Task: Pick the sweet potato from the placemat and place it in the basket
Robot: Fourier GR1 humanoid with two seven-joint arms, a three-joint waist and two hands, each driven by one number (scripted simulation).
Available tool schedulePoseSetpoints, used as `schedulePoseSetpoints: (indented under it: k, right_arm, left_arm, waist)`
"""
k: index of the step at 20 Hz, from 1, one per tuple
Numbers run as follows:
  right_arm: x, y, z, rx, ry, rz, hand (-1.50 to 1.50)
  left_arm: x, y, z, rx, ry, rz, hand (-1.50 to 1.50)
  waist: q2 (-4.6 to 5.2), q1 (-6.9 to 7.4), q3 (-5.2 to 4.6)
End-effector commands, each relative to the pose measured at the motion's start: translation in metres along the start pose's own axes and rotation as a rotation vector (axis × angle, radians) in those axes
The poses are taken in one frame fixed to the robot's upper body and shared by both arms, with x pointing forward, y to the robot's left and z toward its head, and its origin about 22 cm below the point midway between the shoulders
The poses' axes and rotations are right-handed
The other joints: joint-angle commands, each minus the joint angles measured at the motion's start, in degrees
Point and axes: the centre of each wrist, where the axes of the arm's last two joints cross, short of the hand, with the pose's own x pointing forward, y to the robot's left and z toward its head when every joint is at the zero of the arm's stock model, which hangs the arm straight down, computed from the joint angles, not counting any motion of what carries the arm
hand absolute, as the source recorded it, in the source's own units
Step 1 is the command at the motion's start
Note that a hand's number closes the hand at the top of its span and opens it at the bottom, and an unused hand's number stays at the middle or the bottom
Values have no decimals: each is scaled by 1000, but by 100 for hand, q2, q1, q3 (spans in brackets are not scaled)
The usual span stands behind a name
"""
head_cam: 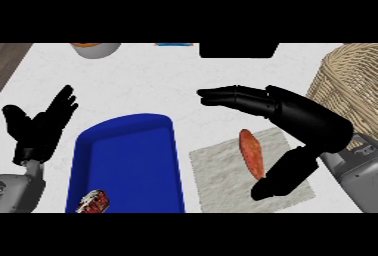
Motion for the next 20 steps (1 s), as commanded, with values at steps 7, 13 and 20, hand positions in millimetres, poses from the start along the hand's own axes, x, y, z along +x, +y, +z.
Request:
schedulePoseSetpoints:
  k: [7,13,20]
  right_arm:
    - [60,-115,-7,25,402,384,-150]
    - [41,-132,-7,318,497,318,-150]
    - [27,-162,42,335,424,168,-150]
  left_arm:
    - [-5,-10,-5,-4,-6,14,0]
    - [10,-13,0,-12,6,8,0]
    - [-10,14,12,5,-14,-11,0]
  waist:
    - [43,22,5]
    - [40,72,13]
    - [26,-9,18]
